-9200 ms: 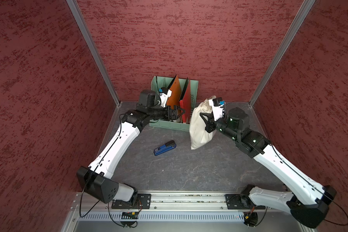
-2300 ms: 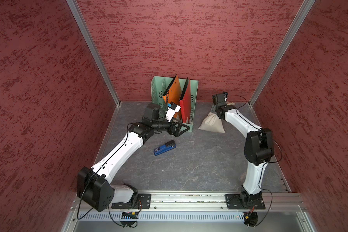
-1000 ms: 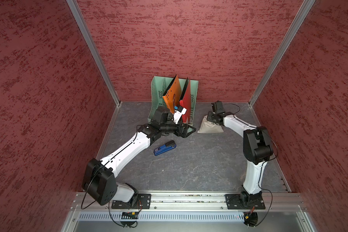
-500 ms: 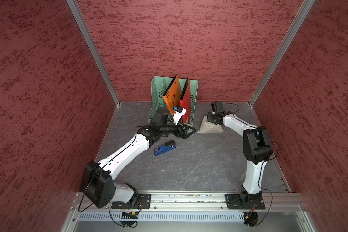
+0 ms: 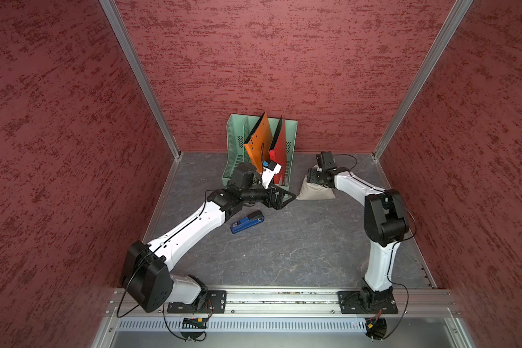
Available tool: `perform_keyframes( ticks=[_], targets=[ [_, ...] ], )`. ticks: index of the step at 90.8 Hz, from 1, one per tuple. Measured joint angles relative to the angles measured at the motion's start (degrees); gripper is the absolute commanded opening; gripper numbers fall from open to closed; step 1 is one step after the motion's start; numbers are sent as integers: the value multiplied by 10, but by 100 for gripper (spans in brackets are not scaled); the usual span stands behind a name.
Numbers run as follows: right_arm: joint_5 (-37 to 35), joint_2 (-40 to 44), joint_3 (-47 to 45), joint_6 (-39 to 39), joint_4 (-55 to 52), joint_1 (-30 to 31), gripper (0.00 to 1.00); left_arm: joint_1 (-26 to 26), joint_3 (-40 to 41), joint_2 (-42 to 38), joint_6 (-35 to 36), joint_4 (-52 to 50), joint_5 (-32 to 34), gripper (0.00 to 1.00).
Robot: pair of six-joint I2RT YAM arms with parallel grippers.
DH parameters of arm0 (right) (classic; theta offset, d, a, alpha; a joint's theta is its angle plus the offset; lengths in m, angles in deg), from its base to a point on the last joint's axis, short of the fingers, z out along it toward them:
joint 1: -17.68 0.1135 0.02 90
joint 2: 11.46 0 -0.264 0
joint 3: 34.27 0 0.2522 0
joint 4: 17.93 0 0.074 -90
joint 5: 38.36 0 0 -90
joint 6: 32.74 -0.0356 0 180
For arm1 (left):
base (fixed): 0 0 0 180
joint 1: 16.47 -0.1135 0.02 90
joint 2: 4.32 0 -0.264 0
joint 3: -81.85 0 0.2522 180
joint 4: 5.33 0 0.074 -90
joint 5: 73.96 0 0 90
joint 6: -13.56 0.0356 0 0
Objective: Close the soil bag
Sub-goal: Place the soil bag at the center of the board.
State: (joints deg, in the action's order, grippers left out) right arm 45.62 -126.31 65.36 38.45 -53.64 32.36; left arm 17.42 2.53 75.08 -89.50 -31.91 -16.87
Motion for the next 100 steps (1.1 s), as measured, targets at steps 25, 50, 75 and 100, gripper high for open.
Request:
perform_keyframes(
  ticks=[25, 50, 75, 100],
  targets=[
    [3, 3, 0, 2, -6, 0, 88, 0, 0, 0, 3, 0, 0, 100],
    [4, 3, 9, 8, -23, 0, 97, -1, 3, -7, 11, 0, 0, 100],
    [5, 7, 9, 13, -32, 0, 98, -2, 20, -12, 11, 0, -2, 100],
    [10, 22, 9, 19, -46, 0, 98, -5, 25, -13, 11, 2, -2, 100]
  ],
)
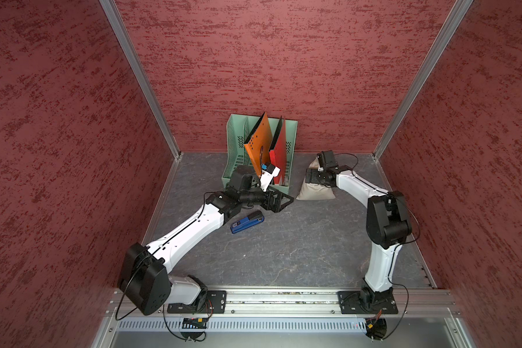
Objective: Close the soil bag
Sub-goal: Place the soil bag at the center of the board.
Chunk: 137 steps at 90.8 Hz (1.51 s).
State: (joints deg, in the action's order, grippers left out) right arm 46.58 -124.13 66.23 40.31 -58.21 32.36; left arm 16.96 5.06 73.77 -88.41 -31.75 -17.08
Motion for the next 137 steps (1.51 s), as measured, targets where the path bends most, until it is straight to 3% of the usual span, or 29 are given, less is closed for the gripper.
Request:
perform_keyframes(
  ticks=[137],
  targets=[
    [56, 110, 0, 13, 5, -2, 98, -33, 50, -55, 9, 12, -20, 100]
  ],
)
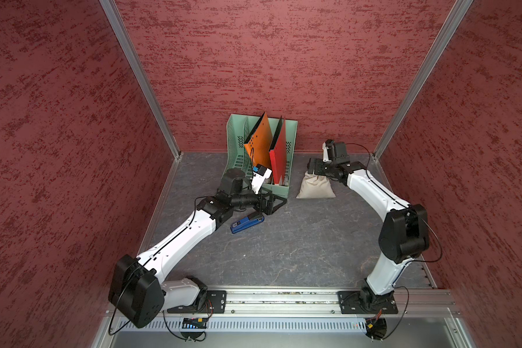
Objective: Close the soil bag
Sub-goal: Place the soil bag at the center of the board, then reset both arms
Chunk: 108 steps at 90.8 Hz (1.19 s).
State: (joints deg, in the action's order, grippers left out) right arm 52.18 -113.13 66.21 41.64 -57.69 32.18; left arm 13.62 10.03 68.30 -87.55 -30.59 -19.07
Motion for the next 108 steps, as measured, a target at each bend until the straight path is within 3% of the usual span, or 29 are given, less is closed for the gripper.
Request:
perform_keyframes(
  ticks=[71, 108],
  targets=[
    [15, 92, -3, 16, 28, 0, 98, -12, 34, -57, 0, -5, 74, 100],
    [21, 166, -55, 26, 50, 0, 99, -31, 55, -106, 0, -23, 126, 100]
  ],
)
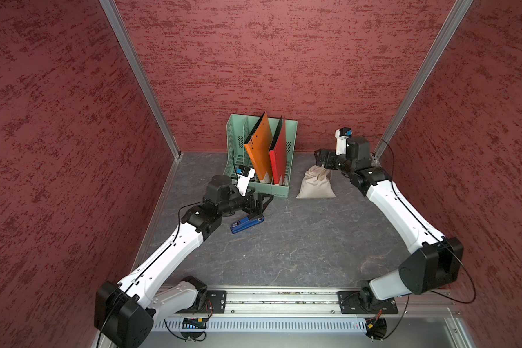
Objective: Close the soil bag
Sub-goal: Reset both arms
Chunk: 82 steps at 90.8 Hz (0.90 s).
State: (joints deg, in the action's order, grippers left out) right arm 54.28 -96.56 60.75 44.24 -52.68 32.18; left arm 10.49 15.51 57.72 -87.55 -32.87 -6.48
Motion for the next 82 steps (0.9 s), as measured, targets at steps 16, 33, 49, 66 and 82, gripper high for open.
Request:
perform_keyframes(
  ticks=[16, 33, 49, 66, 82],
  targets=[
    [2, 49, -51, 3, 16, 0, 99, -11, 15, -25, 0, -15, 27, 100],
    [2, 112, -113, 13, 50, 0, 98, -27, 29, -45, -6, -26, 51, 100],
    [-2, 151, -147, 25, 68, 0, 98, -40, 31, -54, -9, -40, 70, 100],
    [-12, 197, -211, 31, 97, 0, 99, -53, 43, -84, -10, -62, 102, 100],
    [-23, 233, -260, 39, 121, 0, 99, -69, 58, -119, -10, -81, 127, 100]
  ],
)
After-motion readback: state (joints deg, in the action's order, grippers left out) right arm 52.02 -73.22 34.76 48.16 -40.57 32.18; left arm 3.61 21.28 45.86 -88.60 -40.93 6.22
